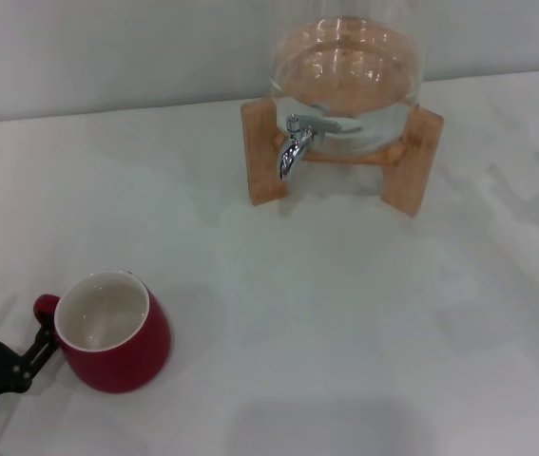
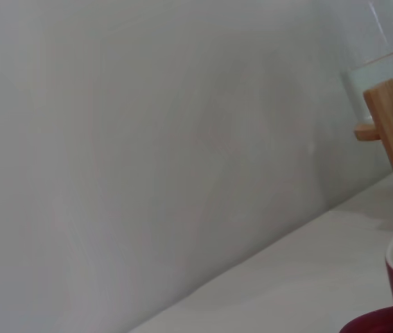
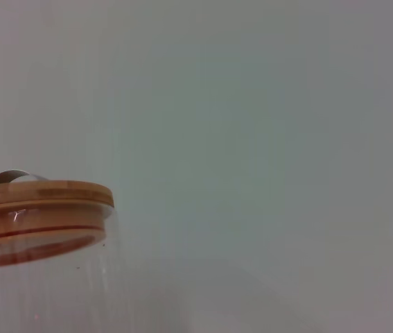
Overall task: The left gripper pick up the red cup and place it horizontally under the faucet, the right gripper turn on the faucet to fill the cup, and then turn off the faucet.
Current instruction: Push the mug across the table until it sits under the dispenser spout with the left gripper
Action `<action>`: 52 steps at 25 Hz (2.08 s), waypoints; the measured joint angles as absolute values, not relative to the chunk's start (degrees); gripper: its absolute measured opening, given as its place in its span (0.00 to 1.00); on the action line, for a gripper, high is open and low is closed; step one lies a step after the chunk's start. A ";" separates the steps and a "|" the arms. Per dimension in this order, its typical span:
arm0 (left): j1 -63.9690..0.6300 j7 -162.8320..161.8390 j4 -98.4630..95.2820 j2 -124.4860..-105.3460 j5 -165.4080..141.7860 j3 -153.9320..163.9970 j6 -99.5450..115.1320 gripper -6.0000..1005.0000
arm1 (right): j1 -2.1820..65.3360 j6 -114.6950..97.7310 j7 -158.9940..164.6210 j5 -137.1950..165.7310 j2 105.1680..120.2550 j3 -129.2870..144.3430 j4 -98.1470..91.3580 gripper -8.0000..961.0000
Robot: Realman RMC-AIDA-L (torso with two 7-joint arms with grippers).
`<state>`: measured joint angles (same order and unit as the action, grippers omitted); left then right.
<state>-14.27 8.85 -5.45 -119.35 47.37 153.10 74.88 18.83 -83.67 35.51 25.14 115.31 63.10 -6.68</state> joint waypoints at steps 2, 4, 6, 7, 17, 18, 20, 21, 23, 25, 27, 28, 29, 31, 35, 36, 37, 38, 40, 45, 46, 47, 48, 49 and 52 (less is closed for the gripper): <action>-14.31 8.86 -5.45 -119.35 47.37 153.10 74.88 0.85 | 18.81 -83.67 35.51 25.14 115.31 63.10 -6.68 0.86; -14.34 8.86 -5.45 -119.35 47.37 153.10 74.88 0.84 | 18.81 -83.67 35.50 25.14 115.31 63.10 -6.68 0.86; -14.34 8.87 -5.45 -119.37 47.37 153.10 74.88 0.84 | 18.81 -83.67 35.51 25.13 115.31 63.11 -6.68 0.86; -14.34 8.87 -5.46 -119.39 47.37 153.10 74.88 0.84 | 18.81 -83.67 35.51 25.14 115.31 63.10 -6.68 0.86; -14.33 8.88 -5.45 -119.50 47.27 153.11 74.88 0.82 | 18.80 -83.70 35.52 25.14 115.31 63.16 -6.68 0.86; -14.32 8.87 -5.45 -119.53 47.25 153.11 74.88 0.82 | 18.80 -83.71 35.53 25.15 115.31 63.21 -6.68 0.86; -14.32 8.88 -5.45 -119.55 47.25 153.11 74.88 0.79 | 18.76 -83.72 35.54 25.18 115.31 63.37 -6.68 0.86; -14.32 8.87 -5.43 -119.55 47.25 153.11 74.88 0.75 | 18.72 -83.73 35.55 25.20 115.31 63.52 -6.68 0.86; -14.32 8.88 -5.34 -119.55 47.25 153.11 74.86 0.68 | 18.68 -83.74 35.56 25.22 115.31 63.71 -6.68 0.86; -14.32 8.91 -5.23 -119.54 47.25 153.11 74.77 0.60 | 18.65 -83.75 35.57 25.23 115.31 63.73 -6.68 0.86; -14.32 8.95 -5.18 -119.54 47.25 153.10 74.72 0.50 | 18.64 -83.80 35.58 25.23 115.31 63.73 -6.68 0.86; -14.32 8.96 -5.18 -119.53 47.21 153.10 74.69 0.46 | 18.63 -83.84 35.59 25.23 115.31 63.73 -6.68 0.86; -14.32 8.96 -5.17 -119.53 47.09 153.10 74.68 0.41 | 18.63 -83.90 35.59 25.23 115.31 63.73 -6.68 0.86; -14.32 8.97 -5.14 -119.53 46.76 153.10 74.66 0.33 | 18.63 -84.13 35.59 25.23 115.31 63.72 -6.68 0.86; -14.32 8.98 -5.26 -119.53 46.59 153.09 74.64 0.17 | 18.54 -84.46 35.62 25.23 115.31 63.71 -6.68 0.86; -14.32 8.97 -5.33 -119.53 46.61 153.08 74.64 0.16 | 18.52 -84.46 35.63 25.23 115.31 63.71 -6.68 0.86; -14.32 8.98 -5.38 -119.53 46.62 153.08 74.64 0.16 | 18.49 -84.47 35.65 25.23 115.31 63.71 -6.68 0.86; -14.33 8.98 -5.45 -119.53 46.62 153.04 74.63 0.15 | 18.42 -84.47 35.65 25.23 115.31 63.71 -6.68 0.86; -14.32 8.97 -5.51 -119.53 46.58 152.94 74.62 0.14 | 18.25 -84.47 35.66 25.23 115.31 63.71 -6.68 0.86; -14.67 8.97 -5.55 -119.53 46.61 153.05 74.61 0.10 | 18.02 -84.47 35.68 25.12 115.31 63.72 -6.68 0.86; -14.78 8.97 -5.55 -119.53 46.61 153.06 74.61 0.10 | 18.01 -84.47 35.68 25.11 115.31 63.72 -6.68 0.86; -14.84 8.97 -5.55 -119.53 46.61 153.07 74.61 0.10 | 18.00 -84.47 35.69 25.11 115.31 63.72 -6.68 0.86; -14.89 8.96 -5.58 -119.53 46.59 153.08 74.61 0.10 | 18.00 -84.47 35.69 25.11 115.31 63.72 -6.68 0.86; -14.96 8.96 -5.65 -119.53 46.54 153.09 74.61 0.10 | 18.00 -84.47 35.71 25.11 115.31 63.72 -6.68 0.86; -15.29 8.89 -6.26 -119.46 46.48 152.99 74.60 0.10 | 18.00 -84.53 35.90 25.11 115.31 63.72 -6.68 0.86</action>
